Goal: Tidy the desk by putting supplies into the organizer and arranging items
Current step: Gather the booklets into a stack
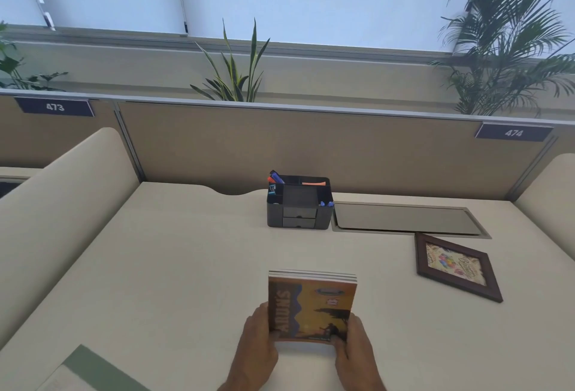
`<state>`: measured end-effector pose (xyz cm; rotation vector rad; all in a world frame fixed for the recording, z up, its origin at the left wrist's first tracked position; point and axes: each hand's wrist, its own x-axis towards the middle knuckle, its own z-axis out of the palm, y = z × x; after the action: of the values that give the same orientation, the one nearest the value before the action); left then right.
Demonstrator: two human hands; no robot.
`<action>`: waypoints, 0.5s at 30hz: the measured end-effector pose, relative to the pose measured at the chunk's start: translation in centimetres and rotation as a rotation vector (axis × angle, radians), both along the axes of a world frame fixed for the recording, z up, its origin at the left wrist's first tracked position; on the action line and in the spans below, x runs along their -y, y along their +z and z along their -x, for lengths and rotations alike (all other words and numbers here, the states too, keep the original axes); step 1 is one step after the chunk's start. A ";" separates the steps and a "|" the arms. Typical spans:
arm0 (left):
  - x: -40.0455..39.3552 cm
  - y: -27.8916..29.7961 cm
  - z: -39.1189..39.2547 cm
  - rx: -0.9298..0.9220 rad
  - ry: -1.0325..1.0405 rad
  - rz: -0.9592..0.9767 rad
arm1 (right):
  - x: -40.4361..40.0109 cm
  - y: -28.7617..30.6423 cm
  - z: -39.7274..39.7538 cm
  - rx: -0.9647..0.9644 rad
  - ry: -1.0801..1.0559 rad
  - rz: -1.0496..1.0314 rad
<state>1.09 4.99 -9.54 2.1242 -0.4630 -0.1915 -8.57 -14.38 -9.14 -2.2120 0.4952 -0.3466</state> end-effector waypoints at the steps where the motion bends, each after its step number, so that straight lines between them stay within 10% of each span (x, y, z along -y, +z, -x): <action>1: -0.5 0.8 -0.5 -0.024 0.014 0.004 | -0.6 0.7 -0.9 -0.024 0.021 -0.017; 15: -6.7 7.0 -16.2 -0.074 0.366 0.132 | -7.8 5.6 -19.6 -0.046 0.038 -0.210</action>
<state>17.33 11.72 -2.55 2.0241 -0.0375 -0.0285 11.05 -6.61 -3.59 -2.0261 0.4905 -0.2133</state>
